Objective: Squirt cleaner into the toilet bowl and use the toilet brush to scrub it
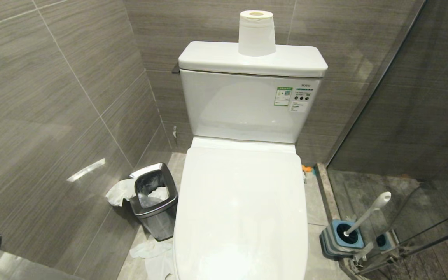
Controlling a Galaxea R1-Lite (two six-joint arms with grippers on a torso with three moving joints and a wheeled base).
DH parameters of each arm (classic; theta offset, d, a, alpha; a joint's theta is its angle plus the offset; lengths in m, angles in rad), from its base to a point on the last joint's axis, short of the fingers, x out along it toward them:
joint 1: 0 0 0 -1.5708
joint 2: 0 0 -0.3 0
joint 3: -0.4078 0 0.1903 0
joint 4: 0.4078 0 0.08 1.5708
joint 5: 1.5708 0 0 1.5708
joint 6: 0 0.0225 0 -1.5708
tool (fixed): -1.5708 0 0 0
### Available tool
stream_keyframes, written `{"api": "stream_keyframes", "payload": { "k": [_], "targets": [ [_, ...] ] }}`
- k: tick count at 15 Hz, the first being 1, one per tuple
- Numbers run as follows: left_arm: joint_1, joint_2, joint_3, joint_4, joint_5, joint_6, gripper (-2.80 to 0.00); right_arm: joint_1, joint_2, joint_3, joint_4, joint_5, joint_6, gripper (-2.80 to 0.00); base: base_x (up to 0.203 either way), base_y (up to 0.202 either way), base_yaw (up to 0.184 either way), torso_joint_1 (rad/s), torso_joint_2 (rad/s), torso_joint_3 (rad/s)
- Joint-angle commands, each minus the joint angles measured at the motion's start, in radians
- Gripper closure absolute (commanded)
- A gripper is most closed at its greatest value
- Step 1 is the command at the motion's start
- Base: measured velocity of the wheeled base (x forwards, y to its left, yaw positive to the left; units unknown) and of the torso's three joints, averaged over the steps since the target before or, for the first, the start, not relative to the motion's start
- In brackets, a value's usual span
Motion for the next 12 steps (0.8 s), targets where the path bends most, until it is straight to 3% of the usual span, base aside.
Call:
{"api": "stream_keyframes", "payload": {
  "k": [1, 8, 10, 12],
  "targets": [
    [0.085, -0.096, -0.040, -0.012, -0.009, 0.004, 0.00, 0.000, 0.001, -0.001, 0.000, 0.000, 0.000, 0.00, 0.000, 0.000, 0.000, 0.000, 0.00, 0.000],
    [0.396, -0.315, -0.057, -0.024, -0.277, 0.077, 0.00, 0.000, 0.001, 0.000, 0.000, 0.000, 0.000, 0.00, 0.000, 0.000, 0.000, 0.000, 0.00, 0.000],
    [0.444, -0.376, -0.053, -0.002, -0.426, 0.127, 0.00, 0.000, 0.001, -0.001, 0.000, 0.000, 0.000, 0.00, 0.000, 0.000, 0.000, 0.000, 0.00, 0.000],
    [0.487, -0.422, -0.023, 0.006, -0.494, 0.148, 0.00, 0.000, 0.001, 0.000, 0.000, 0.000, 0.000, 0.00, 0.000, 0.000, 0.000, 0.000, 0.00, 0.000]
  ]
}}
